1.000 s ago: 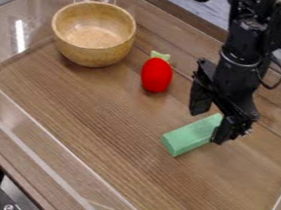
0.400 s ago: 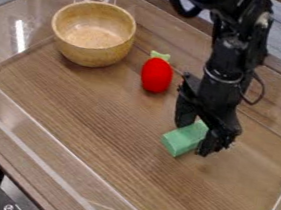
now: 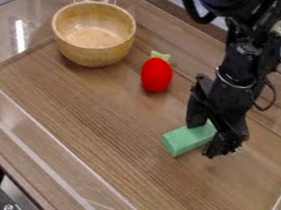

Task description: Put the green block in the brown bowl

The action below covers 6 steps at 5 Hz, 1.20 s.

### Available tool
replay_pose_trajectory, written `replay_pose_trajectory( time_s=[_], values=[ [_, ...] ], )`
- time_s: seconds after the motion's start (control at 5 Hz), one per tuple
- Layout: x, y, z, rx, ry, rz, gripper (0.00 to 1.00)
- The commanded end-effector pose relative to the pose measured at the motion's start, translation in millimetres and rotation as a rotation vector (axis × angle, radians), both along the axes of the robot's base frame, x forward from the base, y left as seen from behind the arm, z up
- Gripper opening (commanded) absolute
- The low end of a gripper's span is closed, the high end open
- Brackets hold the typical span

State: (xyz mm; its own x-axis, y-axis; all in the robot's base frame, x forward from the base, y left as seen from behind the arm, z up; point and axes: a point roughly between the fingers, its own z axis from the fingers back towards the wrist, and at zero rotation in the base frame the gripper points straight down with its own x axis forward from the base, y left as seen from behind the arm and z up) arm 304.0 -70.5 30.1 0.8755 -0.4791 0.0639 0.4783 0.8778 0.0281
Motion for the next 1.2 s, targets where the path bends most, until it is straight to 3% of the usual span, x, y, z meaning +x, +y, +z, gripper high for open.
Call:
replay_pose_trajectory(
  time_s=[0.0, 0.4, 0.6, 0.8, 1.0],
  values=[
    [9.6, 15.0, 4.0, -0.012, -0.041, -0.044, 1.0],
    [19.9, 16.3, 21.0, 0.002, -0.05, 0.081, 1.0],
    [18.1, 22.0, 21.0, 0.0, -0.046, 0.09, 0.0],
    [16.0, 27.9, 26.7, -0.004, -0.048, 0.101, 0.0],
    [16.4, 29.1, 51.6, -0.006, -0.084, 0.12, 0.0]
  ],
)
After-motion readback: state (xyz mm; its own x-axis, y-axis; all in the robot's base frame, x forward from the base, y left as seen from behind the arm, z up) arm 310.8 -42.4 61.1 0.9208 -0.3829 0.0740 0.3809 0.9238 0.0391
